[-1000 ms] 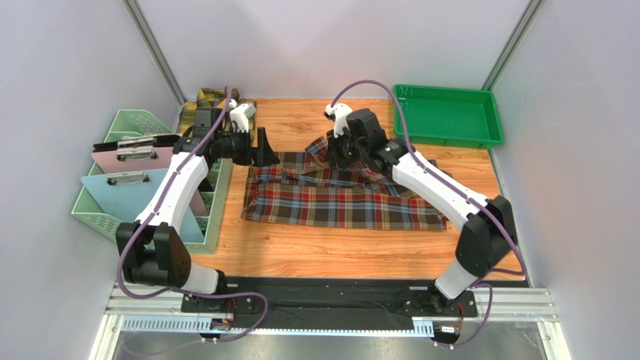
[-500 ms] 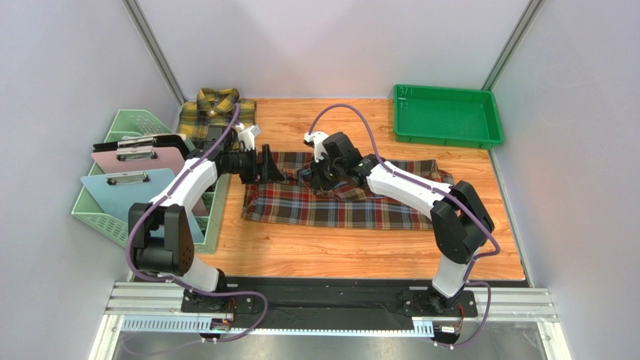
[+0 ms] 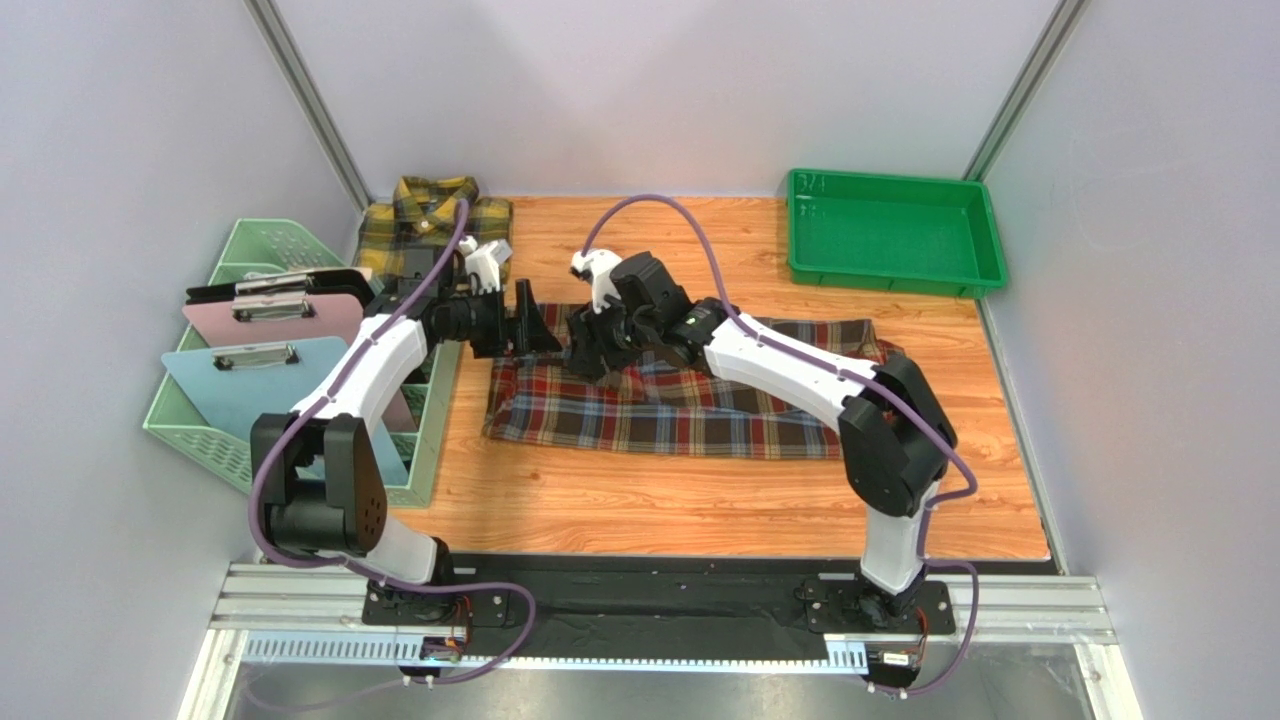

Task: Fold and stack the long sleeve shirts
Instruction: Fold the shirt

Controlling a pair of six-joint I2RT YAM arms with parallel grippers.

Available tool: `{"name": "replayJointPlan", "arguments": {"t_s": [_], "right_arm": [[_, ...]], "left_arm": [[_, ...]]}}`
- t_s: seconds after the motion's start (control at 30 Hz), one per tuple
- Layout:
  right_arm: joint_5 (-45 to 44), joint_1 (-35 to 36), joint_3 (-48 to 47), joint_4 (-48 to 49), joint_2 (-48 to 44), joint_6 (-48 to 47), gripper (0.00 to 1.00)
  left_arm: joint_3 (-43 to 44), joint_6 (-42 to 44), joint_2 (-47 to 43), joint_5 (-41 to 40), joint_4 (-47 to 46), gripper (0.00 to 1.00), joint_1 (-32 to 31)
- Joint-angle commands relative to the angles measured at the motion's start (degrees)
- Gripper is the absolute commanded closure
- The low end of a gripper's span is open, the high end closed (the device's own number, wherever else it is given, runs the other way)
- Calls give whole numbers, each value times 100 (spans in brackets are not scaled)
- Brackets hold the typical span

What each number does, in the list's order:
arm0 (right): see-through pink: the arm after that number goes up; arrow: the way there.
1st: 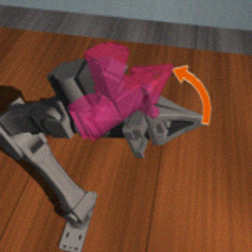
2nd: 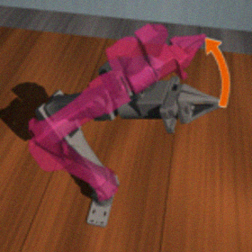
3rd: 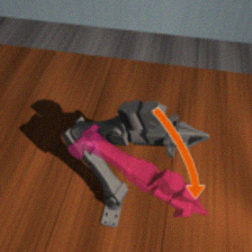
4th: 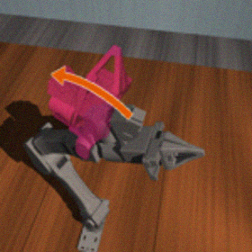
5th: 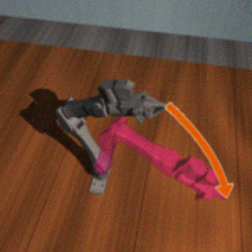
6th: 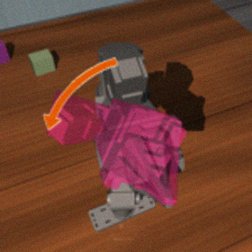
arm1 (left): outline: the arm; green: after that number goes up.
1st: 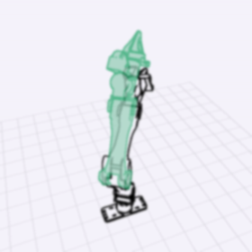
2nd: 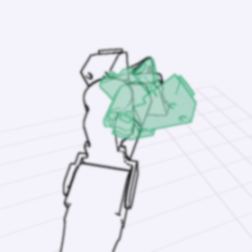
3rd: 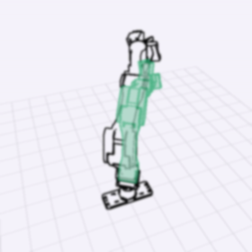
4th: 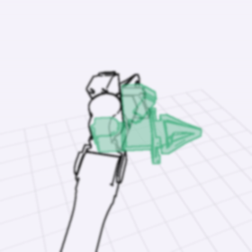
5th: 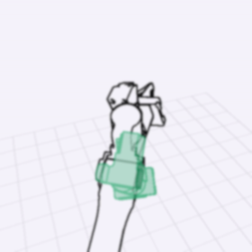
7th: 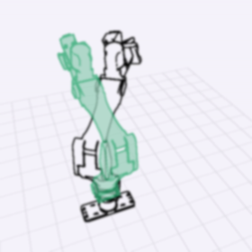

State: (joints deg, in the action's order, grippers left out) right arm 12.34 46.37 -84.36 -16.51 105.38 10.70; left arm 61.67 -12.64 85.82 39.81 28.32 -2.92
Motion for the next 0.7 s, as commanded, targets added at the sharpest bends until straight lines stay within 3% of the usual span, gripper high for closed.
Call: {"name": "replayJointPlan", "arguments": {"t_s": [0.0, 0.07, 0.13, 0.27, 0.43, 0.67], "right_arm": [[453, -145, -362, -835, 133, -419, 28], [804, -321, -82, -1054, -315, -655, 21], [980, -610, 294, -1204, -667, -823, 20], [893, -1217, 911, -1774, -1501, -1305, 24], [333, -2140, 1632, -2198, -1810, -1685, 34], [-301, -3063, 2300, -2567, -2250, -1966, 45]], "left_arm": [[468, 876, -189, -79, 499, 8, 46], [784, 1576, -84, -9, 822, 4, 46], [1134, 2114, 31, -43, 1043, 2, -50], [1759, 3580, 731, -1088, 1763, 7, -647], [2812, 4374, 1875, -1976, 2406, 17, -1403], [3571, 4780, 3315, -3470, 2713, 21, -2063]]}}
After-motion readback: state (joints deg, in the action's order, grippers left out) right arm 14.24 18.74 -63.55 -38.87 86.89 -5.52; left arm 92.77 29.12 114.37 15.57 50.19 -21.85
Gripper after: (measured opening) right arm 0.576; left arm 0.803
